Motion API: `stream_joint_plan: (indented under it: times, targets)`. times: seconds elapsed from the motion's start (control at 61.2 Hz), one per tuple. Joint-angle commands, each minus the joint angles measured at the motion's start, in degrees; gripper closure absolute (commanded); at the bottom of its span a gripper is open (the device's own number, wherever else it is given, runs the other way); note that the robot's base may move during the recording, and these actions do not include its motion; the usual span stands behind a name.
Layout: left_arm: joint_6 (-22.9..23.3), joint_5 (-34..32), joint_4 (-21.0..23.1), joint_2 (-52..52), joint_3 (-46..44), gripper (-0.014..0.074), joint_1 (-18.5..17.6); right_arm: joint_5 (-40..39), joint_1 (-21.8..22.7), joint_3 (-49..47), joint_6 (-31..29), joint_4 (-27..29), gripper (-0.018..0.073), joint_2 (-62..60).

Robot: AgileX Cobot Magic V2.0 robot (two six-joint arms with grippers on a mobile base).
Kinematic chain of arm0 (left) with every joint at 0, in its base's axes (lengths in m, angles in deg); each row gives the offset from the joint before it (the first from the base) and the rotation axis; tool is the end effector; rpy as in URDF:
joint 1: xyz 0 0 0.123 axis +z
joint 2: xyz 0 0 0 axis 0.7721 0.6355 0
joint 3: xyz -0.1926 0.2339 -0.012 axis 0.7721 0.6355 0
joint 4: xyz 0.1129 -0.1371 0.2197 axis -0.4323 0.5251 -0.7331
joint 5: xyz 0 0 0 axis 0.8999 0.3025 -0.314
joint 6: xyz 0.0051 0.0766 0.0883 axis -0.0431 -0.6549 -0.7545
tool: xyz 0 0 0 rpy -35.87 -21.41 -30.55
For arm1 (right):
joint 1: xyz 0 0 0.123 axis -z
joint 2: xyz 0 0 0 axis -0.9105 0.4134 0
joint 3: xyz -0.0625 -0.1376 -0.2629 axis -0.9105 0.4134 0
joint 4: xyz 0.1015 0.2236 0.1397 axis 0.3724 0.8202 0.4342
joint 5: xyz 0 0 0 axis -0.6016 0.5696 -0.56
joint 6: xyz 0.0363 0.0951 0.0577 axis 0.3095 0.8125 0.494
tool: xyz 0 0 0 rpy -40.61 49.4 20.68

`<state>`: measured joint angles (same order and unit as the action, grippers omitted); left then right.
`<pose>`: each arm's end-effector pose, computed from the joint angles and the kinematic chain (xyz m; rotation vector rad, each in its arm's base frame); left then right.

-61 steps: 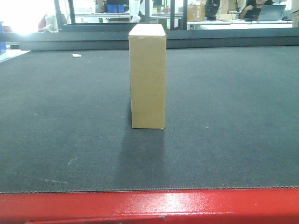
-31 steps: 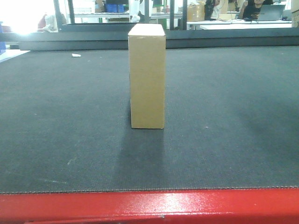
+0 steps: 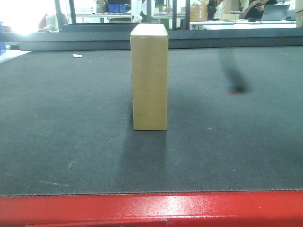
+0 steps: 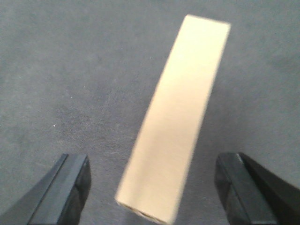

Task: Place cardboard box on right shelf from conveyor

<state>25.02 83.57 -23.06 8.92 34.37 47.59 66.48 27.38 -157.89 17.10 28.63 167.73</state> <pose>0.0954 -0.0060 0.1904 0.0233 1.6210 -0.0711 0.3558 0.2578 0.4255 -0.2344 2.3644 0.3467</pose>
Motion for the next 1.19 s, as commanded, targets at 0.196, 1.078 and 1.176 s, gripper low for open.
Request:
stream_joint_plan:
  times: [0.196, 1.078, 1.176]
  targets:
    - [-0.02, -4.96, 0.34, -0.86, 0.55, 0.0713, -0.52, 10.85, -2.06, -20.19, 8.37, -9.8, -0.0074, 13.03]
    - [-0.02, -4.96, 0.34, -0.86, 0.55, 0.0713, -0.52, 6.63, 1.82, -20.49, 10.39, -6.93, -0.0074, 18.13]
    - [-0.02, -4.96, 0.34, -0.86, 0.55, 0.0713, -0.52, 6.58, 1.7, -20.47, 10.39, -6.85, -0.0074, 19.23]
